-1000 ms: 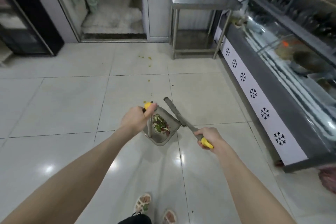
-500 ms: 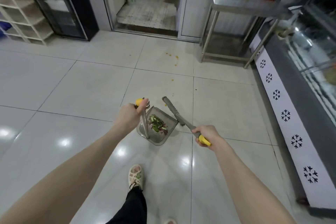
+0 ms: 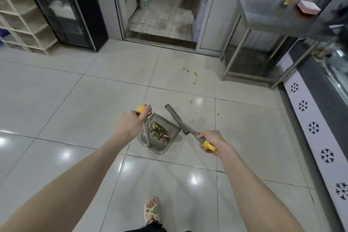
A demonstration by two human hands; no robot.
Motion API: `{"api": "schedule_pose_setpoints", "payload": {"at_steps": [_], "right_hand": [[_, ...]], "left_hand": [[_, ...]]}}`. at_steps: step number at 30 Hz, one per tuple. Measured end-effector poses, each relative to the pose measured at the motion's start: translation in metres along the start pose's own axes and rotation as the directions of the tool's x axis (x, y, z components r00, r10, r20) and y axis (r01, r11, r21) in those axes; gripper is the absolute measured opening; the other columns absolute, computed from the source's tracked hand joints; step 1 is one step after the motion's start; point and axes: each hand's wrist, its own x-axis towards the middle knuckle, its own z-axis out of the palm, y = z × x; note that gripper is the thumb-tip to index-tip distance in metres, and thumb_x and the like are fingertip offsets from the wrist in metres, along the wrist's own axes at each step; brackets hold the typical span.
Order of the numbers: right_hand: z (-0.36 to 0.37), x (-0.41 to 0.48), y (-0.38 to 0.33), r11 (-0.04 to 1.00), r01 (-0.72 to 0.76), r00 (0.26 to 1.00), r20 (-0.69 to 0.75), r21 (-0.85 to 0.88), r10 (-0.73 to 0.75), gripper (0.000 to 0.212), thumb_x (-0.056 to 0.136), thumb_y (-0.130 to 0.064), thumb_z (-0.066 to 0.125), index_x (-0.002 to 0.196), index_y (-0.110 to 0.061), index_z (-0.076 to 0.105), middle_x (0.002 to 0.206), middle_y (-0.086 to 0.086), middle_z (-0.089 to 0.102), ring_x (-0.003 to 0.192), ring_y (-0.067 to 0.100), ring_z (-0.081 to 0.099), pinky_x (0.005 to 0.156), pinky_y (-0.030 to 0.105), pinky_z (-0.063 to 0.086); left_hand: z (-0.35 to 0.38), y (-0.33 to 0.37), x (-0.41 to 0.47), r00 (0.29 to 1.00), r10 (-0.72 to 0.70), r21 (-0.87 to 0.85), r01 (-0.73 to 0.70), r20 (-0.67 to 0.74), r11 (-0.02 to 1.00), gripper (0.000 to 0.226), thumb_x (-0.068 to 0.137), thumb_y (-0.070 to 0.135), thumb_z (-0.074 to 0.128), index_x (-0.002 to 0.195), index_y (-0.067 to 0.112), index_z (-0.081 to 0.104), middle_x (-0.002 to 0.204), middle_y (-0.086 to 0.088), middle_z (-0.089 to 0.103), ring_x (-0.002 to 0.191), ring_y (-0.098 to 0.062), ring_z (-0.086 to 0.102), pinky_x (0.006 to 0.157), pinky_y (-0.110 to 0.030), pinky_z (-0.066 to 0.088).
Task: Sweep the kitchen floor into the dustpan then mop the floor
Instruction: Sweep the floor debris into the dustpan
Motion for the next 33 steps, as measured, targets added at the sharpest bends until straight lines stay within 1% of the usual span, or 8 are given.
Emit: {"api": "schedule_pose_setpoints", "payload": {"at_steps": [4,8,13,16,19,26,31,33], "right_hand": [[0.046,0.04,-0.066,1.0,0.001,1.0,0.001,-0.008,-0.001,0.008,0.082,0.003,0.059,0.076,-0.001,0.056,0.064,0.011,0.048,0.046,0.02,0.044,0.035,0.016,0.038],[0.08,0.077,-0.118,0.999,0.017,1.0,0.01,-0.04,-0.016,0.01,0.082,0.002,0.058,0.073,-0.001,0.056,0.059,0.011,0.049,0.045,0.02,0.043,0.036,0.017,0.037],[0.13,0.138,-0.188,0.997,0.015,1.0,0.021,-0.071,-0.014,0.013,0.082,0.002,0.058,0.07,-0.002,0.055,0.058,0.012,0.049,0.045,0.021,0.044,0.037,0.017,0.037],[0.16,0.183,-0.24,0.997,-0.002,0.999,0.039,-0.076,0.005,0.015,0.081,0.002,0.059,0.068,-0.003,0.054,0.058,0.011,0.049,0.046,0.021,0.044,0.036,0.016,0.039],[0.186,0.218,-0.285,0.997,-0.032,0.999,0.039,-0.066,0.035,0.015,0.08,0.004,0.059,0.068,-0.004,0.054,0.058,0.011,0.048,0.047,0.02,0.043,0.036,0.015,0.039],[0.241,0.282,-0.369,0.996,-0.074,0.997,0.02,-0.047,0.075,0.013,0.082,0.004,0.057,0.07,-0.003,0.056,0.058,0.011,0.049,0.04,0.018,0.043,0.038,0.016,0.04],[0.281,0.319,-0.409,0.993,-0.12,0.993,-0.019,-0.023,0.119,0.012,0.082,0.005,0.056,0.072,-0.002,0.057,0.061,0.011,0.05,0.036,0.017,0.044,0.038,0.017,0.041],[0.295,0.331,-0.421,0.991,-0.134,0.99,-0.045,-0.002,0.134,0.012,0.082,0.004,0.056,0.073,-0.003,0.056,0.062,0.011,0.05,0.032,0.015,0.044,0.038,0.016,0.041]], "left_hand": [[-0.036,-0.003,0.075,0.999,-0.037,-0.007,0.037,-0.007,0.999,0.065,0.096,0.056,0.039,0.061,0.001,0.046,0.056,-0.009,0.038,0.054,-0.023,0.036,0.054,-0.034,0.031],[-0.061,-0.01,0.137,0.998,-0.035,-0.032,0.034,-0.048,0.999,0.066,0.096,0.055,0.04,0.053,0.005,0.037,0.053,-0.009,0.033,0.054,-0.025,0.034,0.053,-0.036,0.028],[-0.087,-0.017,0.228,0.996,-0.075,-0.005,0.075,-0.053,0.997,0.065,0.095,0.059,0.038,0.06,0.004,0.042,0.054,-0.007,0.037,0.054,-0.022,0.037,0.053,-0.035,0.03],[-0.101,-0.021,0.29,0.994,-0.093,0.011,0.094,-0.058,0.996,0.064,0.095,0.057,0.04,0.057,0.006,0.036,0.054,-0.007,0.036,0.054,-0.022,0.036,0.051,-0.033,0.03],[-0.116,-0.019,0.348,0.994,-0.101,0.024,0.102,-0.044,0.995,0.065,0.095,0.058,0.04,0.057,0.005,0.037,0.056,-0.009,0.037,0.059,-0.026,0.038,0.052,-0.035,0.03],[-0.151,-0.024,0.461,0.987,-0.158,0.046,0.159,-0.031,0.986,0.065,0.094,0.059,0.04,0.065,0.002,0.047,0.058,-0.009,0.039,0.055,-0.019,0.038,0.05,-0.03,0.03],[-0.171,-0.042,0.534,0.991,-0.135,0.05,0.134,0.005,0.99,0.067,0.094,0.059,0.04,0.06,0.001,0.045,0.056,-0.009,0.039,0.061,-0.023,0.04,0.062,-0.034,0.032],[-0.177,-0.047,0.561,0.992,-0.121,0.054,0.119,0.036,0.991,0.067,0.094,0.058,0.042,0.055,0.004,0.04,0.054,-0.008,0.037,0.062,-0.024,0.039,0.06,-0.035,0.031]]}}
